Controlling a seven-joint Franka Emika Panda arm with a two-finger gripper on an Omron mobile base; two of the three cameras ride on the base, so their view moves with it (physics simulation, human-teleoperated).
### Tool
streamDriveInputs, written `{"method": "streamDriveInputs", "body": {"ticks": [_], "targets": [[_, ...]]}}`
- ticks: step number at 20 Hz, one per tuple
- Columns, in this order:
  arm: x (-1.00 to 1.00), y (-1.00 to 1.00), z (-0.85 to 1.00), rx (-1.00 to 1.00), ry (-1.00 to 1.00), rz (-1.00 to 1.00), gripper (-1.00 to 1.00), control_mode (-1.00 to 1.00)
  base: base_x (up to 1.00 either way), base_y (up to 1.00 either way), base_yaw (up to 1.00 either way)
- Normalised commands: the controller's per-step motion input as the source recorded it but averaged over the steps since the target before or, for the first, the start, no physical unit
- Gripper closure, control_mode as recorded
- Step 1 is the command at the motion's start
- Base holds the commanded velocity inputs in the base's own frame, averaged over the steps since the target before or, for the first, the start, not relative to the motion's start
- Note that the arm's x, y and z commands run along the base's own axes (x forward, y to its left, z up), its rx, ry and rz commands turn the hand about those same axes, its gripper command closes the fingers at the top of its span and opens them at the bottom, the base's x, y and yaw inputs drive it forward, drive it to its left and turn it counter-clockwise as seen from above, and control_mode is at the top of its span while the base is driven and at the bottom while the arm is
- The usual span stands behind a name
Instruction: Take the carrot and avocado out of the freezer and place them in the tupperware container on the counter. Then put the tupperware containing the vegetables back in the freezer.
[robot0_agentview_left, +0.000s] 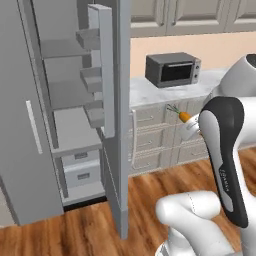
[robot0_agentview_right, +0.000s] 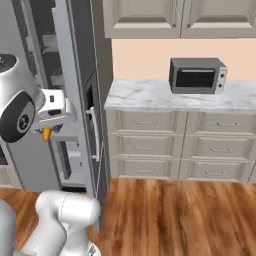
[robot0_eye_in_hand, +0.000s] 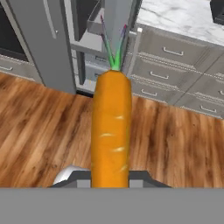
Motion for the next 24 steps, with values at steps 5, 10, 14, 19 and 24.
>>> {"method": "streamDriveInputs", "body": {"ticks": [5,10,14,19,24], "targets": [[0.00,0.00,0.00,0.00,0.00,0.00,1.00,1.00,0.00,-1.00,0.00],[0.00,0.00,0.00,0.00,0.00,0.00,1.00,1.00,0.09,-1.00,0.00],[0.00,0.00,0.00,0.00,0.00,0.00,1.00,1.00,0.12,-1.00,0.00],[0.00,0.00,0.00,0.00,0.00,0.00,1.00,1.00,0.39,-1.00,-0.01],[0.00,0.00,0.00,0.00,0.00,0.00,1.00,1.00,0.88,-1.00,0.00]]}}
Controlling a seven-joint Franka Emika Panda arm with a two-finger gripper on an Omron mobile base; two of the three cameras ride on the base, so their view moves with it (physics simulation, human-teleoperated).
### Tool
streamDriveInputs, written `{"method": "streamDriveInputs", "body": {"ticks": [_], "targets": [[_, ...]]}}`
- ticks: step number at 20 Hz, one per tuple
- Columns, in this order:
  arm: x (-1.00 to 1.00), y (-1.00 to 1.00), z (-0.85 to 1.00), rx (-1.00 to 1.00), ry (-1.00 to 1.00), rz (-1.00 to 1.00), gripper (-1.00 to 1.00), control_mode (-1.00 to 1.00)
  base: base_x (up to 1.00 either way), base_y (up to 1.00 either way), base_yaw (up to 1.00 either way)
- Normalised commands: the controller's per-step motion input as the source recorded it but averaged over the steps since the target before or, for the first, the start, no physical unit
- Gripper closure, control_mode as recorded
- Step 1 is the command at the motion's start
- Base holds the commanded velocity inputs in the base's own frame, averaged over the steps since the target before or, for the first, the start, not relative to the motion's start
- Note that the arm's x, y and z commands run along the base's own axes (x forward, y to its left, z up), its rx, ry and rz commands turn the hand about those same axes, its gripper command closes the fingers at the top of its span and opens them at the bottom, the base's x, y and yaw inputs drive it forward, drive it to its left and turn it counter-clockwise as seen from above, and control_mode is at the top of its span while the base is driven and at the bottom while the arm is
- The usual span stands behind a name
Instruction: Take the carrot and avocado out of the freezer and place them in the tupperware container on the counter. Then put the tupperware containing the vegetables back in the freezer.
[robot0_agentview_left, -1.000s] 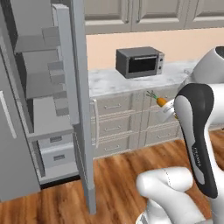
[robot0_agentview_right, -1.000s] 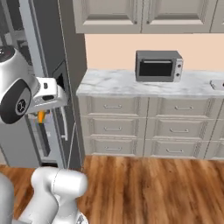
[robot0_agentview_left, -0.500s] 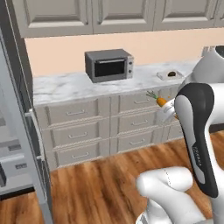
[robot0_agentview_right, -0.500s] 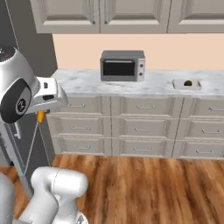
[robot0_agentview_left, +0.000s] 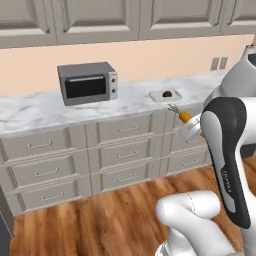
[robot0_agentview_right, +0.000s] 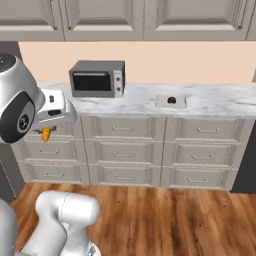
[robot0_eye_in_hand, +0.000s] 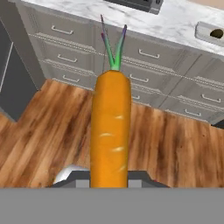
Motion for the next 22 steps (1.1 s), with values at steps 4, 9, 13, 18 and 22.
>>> {"method": "streamDriveInputs", "body": {"ticks": [4,9,13,18,22], "targets": [[0.00,0.00,0.00,0.00,0.00,0.00,1.00,1.00,1.00,-1.00,0.00],[0.00,0.00,0.00,0.00,0.00,0.00,1.00,1.00,1.00,-1.00,0.00],[0.00,0.00,0.00,0.00,0.00,0.00,1.00,1.00,1.00,-0.88,0.01],[0.00,0.00,0.00,0.00,0.00,0.00,1.00,1.00,0.95,-0.31,0.04],[0.00,0.00,0.00,0.00,0.00,0.00,1.00,1.00,0.72,0.20,0.14]]}}
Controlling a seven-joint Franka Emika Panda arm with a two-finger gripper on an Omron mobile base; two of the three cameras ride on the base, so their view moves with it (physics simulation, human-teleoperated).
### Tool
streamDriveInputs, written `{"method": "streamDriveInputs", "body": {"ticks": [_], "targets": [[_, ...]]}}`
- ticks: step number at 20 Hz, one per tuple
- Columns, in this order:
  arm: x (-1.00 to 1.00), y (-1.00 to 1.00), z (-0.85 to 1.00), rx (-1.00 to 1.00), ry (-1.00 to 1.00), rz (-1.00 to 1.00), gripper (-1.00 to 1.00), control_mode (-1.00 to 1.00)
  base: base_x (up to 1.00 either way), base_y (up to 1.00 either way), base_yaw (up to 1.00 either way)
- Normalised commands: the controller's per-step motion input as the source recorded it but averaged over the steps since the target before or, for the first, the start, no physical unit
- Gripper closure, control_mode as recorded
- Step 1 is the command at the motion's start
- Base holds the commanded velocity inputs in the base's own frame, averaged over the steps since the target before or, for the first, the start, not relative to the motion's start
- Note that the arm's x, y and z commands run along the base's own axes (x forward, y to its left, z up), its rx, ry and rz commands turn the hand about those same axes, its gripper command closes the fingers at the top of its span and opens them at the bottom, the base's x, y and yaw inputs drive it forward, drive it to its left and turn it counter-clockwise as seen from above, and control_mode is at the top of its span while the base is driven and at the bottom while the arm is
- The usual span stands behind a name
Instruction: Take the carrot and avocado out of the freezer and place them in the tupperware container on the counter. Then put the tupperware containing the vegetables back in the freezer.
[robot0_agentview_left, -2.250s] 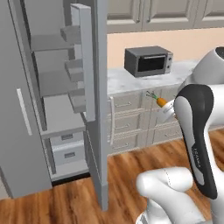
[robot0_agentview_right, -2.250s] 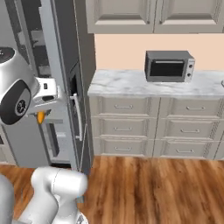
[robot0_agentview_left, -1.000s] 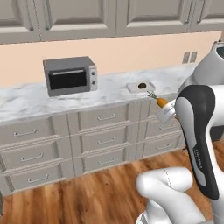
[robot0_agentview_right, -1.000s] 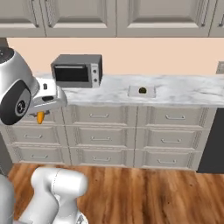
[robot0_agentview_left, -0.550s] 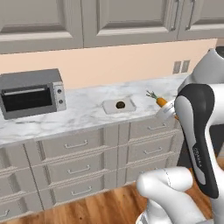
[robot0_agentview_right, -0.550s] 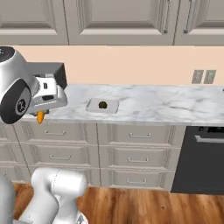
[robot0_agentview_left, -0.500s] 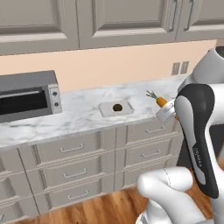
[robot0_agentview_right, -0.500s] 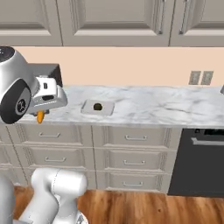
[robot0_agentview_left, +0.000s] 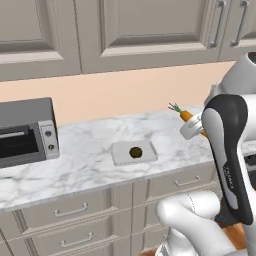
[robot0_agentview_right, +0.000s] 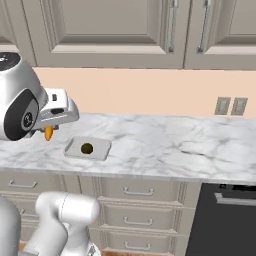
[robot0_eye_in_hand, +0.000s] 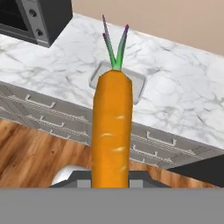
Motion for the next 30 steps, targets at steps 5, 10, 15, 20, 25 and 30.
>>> {"method": "streamDriveInputs", "body": {"ticks": [5,10,15,20,25,30], "targets": [[0.00,0.00,0.00,0.00,0.00,0.00,1.00,1.00,0.48,0.11,0.26],[0.00,0.00,0.00,0.00,0.00,0.00,1.00,1.00,0.26,0.01,0.06],[0.00,0.00,0.00,0.00,0.00,0.00,1.00,1.00,0.16,-0.01,0.00],[0.21,0.00,-0.18,0.00,0.07,0.04,1.00,-1.00,0.17,0.00,0.00],[0.67,0.00,-0.62,-0.05,0.30,0.19,1.00,-1.00,0.00,0.00,0.00],[0.66,0.03,-0.94,-0.13,0.09,0.28,1.00,-1.00,0.00,0.00,0.00]]}}
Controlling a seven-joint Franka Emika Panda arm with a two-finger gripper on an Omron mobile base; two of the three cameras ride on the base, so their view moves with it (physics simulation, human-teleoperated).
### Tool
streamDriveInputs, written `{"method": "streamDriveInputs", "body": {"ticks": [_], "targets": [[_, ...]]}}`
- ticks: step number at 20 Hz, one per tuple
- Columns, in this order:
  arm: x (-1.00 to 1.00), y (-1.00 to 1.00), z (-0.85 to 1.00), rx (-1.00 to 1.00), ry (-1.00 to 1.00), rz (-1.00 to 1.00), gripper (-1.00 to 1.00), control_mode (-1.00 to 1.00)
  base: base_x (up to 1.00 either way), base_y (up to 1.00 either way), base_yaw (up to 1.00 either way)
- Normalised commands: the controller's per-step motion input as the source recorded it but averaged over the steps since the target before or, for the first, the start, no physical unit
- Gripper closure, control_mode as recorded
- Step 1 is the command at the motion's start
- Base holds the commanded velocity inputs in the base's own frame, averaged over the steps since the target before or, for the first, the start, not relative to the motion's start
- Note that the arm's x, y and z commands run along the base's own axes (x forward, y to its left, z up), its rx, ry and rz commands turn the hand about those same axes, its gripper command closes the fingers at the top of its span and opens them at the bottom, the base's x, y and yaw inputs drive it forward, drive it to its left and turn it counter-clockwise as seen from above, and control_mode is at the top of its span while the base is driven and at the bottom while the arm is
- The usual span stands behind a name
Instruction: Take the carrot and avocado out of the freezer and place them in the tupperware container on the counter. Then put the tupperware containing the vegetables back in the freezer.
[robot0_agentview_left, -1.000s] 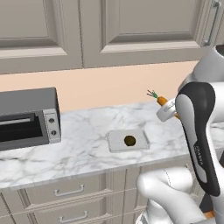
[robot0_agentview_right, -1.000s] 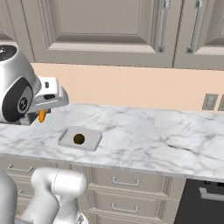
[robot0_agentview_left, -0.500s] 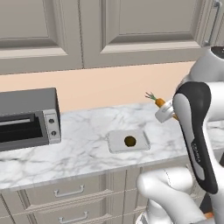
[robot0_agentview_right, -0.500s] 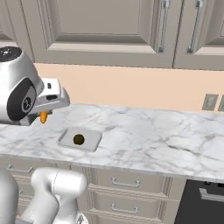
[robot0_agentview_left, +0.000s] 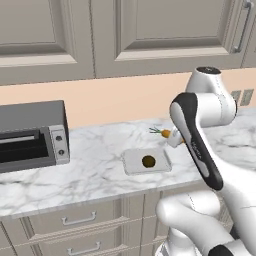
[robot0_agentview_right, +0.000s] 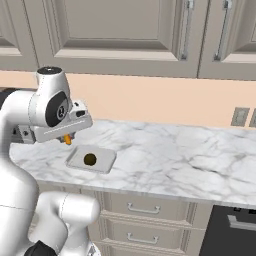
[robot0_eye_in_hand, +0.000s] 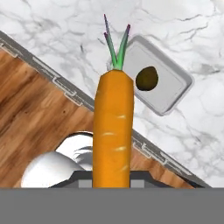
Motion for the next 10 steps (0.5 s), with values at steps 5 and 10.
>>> {"method": "streamDriveInputs", "body": {"ticks": [5,10], "targets": [[0.44,0.01,-0.68,-0.07,0.00,0.33,1.00,-1.00,0.00,0.00,0.00],[0.32,0.07,-0.45,0.00,0.00,0.21,1.00,-1.00,0.00,0.00,0.00]]}}
